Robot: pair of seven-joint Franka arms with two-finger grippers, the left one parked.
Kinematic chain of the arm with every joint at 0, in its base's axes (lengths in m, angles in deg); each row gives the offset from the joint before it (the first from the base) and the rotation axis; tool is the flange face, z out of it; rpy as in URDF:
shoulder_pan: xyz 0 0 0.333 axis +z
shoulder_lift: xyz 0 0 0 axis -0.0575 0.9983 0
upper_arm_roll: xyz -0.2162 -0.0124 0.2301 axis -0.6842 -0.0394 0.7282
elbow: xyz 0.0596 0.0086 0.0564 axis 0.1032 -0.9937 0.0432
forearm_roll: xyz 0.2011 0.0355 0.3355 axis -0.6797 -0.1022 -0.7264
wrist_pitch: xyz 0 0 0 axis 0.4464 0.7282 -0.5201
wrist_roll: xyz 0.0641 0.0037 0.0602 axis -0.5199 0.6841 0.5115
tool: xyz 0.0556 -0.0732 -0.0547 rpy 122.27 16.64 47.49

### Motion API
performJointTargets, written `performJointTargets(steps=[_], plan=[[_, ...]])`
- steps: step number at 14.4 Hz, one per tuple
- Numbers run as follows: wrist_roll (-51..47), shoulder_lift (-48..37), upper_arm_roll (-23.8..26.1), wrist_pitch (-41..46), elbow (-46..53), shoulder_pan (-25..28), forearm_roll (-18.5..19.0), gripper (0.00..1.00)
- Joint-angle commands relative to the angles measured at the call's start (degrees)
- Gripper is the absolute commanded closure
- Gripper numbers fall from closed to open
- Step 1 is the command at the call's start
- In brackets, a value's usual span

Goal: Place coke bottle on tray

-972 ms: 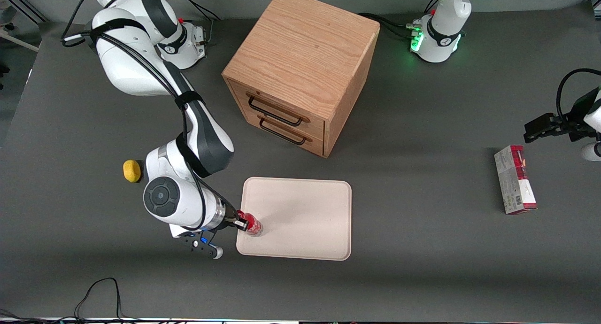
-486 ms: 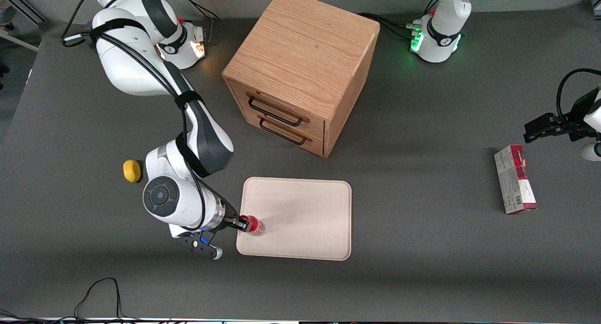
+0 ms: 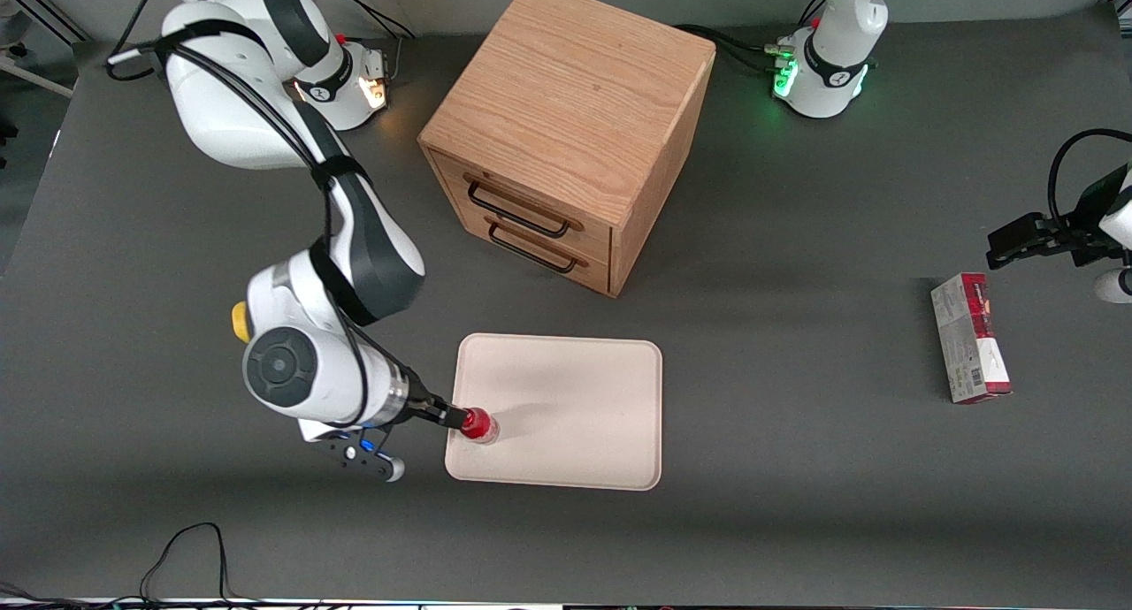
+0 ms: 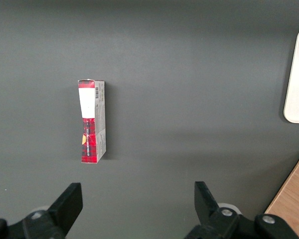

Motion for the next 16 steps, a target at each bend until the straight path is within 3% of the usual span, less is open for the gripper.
performJointTargets(steps=[1,8,12,16], plan=[[8.5,-9.0,-0.1,10.6,-4.9,-2.6,0.2,0.00],[34.9,-41.2,-1.4,11.8,-38.9,-13.4,-0.2,0.00],[40.8,-51.7,-4.7,10.8,-48.4,-13.3,-0.1,0.00],[45.0,-54.3,-5.2,10.8,-50.3,-12.4,0.5,0.00]])
